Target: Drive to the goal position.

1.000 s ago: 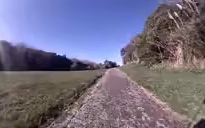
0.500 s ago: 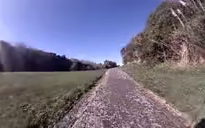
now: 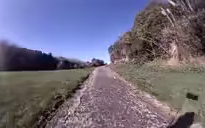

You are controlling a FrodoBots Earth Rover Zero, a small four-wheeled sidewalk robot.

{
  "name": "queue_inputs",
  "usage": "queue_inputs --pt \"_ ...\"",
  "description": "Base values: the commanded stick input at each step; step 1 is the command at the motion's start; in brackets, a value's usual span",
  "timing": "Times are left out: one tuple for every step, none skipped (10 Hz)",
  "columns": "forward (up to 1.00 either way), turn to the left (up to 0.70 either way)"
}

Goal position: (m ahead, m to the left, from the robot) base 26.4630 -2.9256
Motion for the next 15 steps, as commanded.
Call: queue_inputs --pt "1.00 0.00" --pt "1.00 0.00" --pt "1.00 0.00" --pt "1.00 0.00" --pt "1.00 0.00" --pt "1.00 0.00" --pt "1.00 0.00" --pt "1.00 0.00" --pt "1.00 0.00" --pt "1.00 0.00" --pt "1.00 0.00" --pt "1.00 0.01" --pt "1.00 0.03" --pt "1.00 0.19" --pt "1.00 0.36"
